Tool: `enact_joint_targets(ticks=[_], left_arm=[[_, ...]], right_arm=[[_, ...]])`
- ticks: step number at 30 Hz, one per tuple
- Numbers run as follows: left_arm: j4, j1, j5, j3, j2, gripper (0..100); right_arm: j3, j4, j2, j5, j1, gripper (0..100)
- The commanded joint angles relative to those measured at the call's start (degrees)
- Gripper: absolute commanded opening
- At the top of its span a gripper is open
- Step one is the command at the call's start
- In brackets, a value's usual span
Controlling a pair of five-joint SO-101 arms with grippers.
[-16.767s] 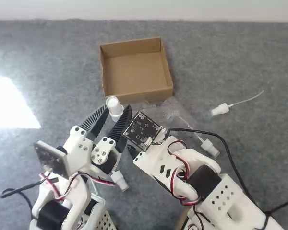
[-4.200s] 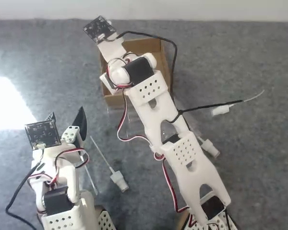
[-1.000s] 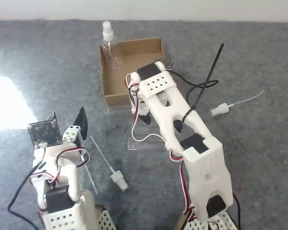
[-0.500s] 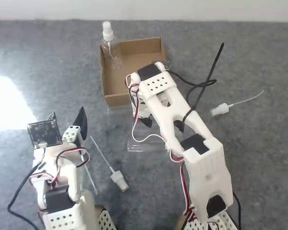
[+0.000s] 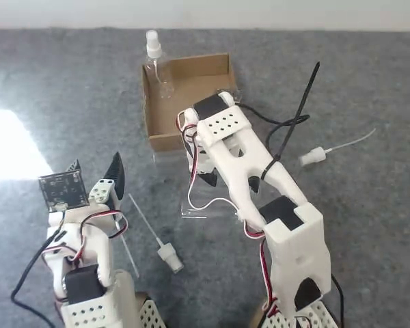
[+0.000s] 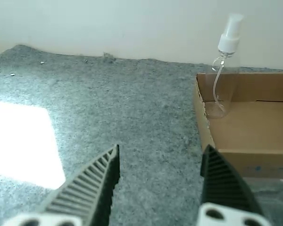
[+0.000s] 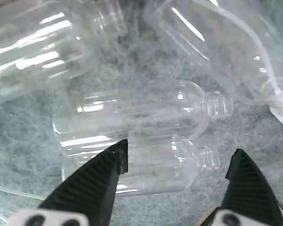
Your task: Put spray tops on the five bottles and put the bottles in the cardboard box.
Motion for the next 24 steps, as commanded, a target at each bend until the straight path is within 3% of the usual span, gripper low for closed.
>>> enact_joint_targets(ticks=[1,17,21,24], left_arm=[[-1.5,-0.3,-0.4,-0.8,-1.1,26],[-1.5,-0.3,-0.4,-0.7,-1.1,26],[-1.5,-0.3,-0.4,-0.7,-1.1,26],[-1.5,-0.3,-0.4,-0.7,-1.1,26]], right_arm=[[-0.4,-3.0,-4.6,0.3,-0.4,30.7],[-0.1,-2.0,5.6,0.8,-2.4,30.3],[0.2,2.9,5.6,8.1,-3.6,30.3],[2.2,2.7,5.1,9.1,-4.4,30.3]])
